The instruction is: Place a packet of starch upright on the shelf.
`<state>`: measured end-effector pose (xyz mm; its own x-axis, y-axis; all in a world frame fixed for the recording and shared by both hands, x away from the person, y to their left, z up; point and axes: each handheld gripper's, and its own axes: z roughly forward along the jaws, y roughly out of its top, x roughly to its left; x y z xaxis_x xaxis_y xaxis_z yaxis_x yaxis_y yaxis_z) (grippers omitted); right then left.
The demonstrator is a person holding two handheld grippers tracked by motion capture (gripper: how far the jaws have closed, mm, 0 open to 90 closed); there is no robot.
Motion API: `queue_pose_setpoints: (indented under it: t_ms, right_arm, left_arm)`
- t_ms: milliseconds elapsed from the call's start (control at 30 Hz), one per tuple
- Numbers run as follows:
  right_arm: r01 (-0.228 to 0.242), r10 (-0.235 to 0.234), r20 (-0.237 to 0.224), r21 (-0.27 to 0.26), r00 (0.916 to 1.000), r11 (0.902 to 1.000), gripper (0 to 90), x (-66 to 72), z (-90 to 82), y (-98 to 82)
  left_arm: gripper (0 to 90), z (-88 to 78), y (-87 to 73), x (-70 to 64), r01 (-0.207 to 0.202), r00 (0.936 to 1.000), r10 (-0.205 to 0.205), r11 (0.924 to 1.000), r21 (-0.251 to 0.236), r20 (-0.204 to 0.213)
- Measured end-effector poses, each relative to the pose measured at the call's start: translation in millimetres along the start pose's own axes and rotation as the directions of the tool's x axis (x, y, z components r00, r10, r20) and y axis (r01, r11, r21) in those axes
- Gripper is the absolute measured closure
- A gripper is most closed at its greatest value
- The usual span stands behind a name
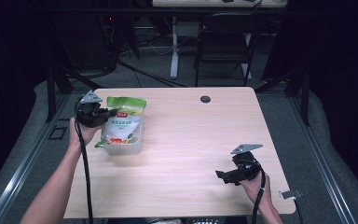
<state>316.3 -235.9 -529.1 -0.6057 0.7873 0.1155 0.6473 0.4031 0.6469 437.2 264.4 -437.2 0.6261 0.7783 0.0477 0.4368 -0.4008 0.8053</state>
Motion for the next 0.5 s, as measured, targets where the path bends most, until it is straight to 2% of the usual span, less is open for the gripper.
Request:
queue_pose_setpoints:
  t_ms: [167, 267, 367, 500]
  right_arm:
    - [-0.006, 0.006, 0.009, -0.005, 0.9999, 1.0, 6.6, 0.0, -0.7, -0.7]
    - [-0.008, 0.008, 0.005, -0.006, 1.0, 0.9999, 6.6, -0.4, -0.7, -0.9]
    - [-0.007, 0.007, 0.007, -0.006, 0.9999, 1.0, 6.6, 0.3, -0.4, -0.8]
    - [-0.008, 0.008, 0.008, -0.006, 0.9999, 1.0, 6.6, 0.5, -0.3, -0.8]
  left_arm:
    - [84.3, -8.8, 0.7, -0.6, -0.04, 0.999, 0.04, 0.9991, -0.012, 0.019]
    - [84.3, -12.2, -0.2, 0.7, -0.039, 0.9991, 0.039, 0.999, -0.022, 0.019]
    - [84.4, -19.0, -2.0, 4.4, -0.013, 0.9995, 0.015, 0.9978, -0.065, 0.027]
    - [84.4, -21.9, -0.8, 3.0, -0.005, 0.9995, 0.008, 0.9959, -0.091, 0.032]
